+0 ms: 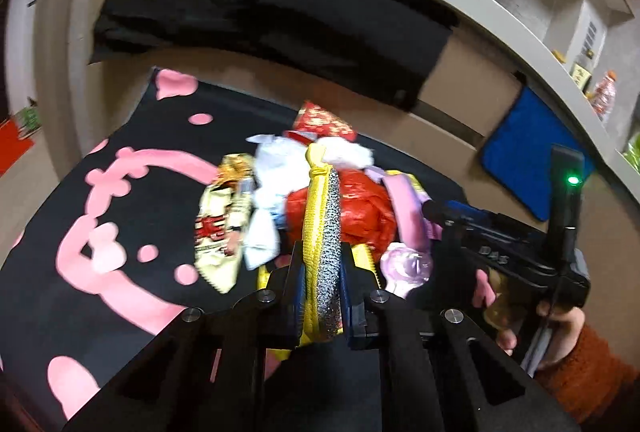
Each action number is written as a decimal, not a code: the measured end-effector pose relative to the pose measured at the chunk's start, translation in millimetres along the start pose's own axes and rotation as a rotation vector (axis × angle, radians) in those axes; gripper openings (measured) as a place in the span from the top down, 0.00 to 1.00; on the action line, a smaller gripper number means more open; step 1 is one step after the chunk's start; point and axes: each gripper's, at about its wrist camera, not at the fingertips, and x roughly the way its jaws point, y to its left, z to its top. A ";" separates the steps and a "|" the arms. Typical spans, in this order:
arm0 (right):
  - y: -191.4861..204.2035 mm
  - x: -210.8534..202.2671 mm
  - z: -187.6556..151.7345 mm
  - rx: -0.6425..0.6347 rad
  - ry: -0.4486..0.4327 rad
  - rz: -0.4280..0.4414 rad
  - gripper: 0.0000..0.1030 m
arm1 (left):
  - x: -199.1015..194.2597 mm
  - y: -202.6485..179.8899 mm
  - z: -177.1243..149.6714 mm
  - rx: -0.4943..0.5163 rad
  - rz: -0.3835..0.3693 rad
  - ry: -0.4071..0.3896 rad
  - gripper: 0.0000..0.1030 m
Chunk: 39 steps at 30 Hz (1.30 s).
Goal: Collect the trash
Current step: 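Grasp the grey round sponge with the left tool while the right tool grasps the pink-purple sponge, then carry the pink-purple sponge to the yellow trash bag and open the right tool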
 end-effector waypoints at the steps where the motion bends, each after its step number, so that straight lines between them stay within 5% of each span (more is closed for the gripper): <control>1: 7.1 7.7 1.5 -0.016 0.008 -0.007 0.56 | 0.7 3.9 -1.0 -0.007 0.004 0.008 0.85; 18: 45.6 50.4 0.1 -0.254 0.132 -0.129 0.55 | 5.4 -11.6 -10.4 -0.016 0.045 0.009 0.85; 21: 20.7 26.8 1.1 -0.154 0.081 -0.100 0.69 | 2.8 -14.7 -10.8 -0.019 0.033 0.003 0.85; 24: -4.2 3.9 2.8 -0.093 0.029 -0.132 0.70 | 2.5 -24.7 -7.9 -0.009 0.010 -0.002 0.85; 29: -28.6 -22.9 14.1 -0.020 0.022 -0.050 0.71 | -14.1 -53.7 4.8 0.056 0.007 -0.064 0.86; 39: -47.2 -164.5 40.4 0.025 -0.259 0.017 0.71 | -62.0 -164.0 40.2 0.250 -0.040 -0.242 0.86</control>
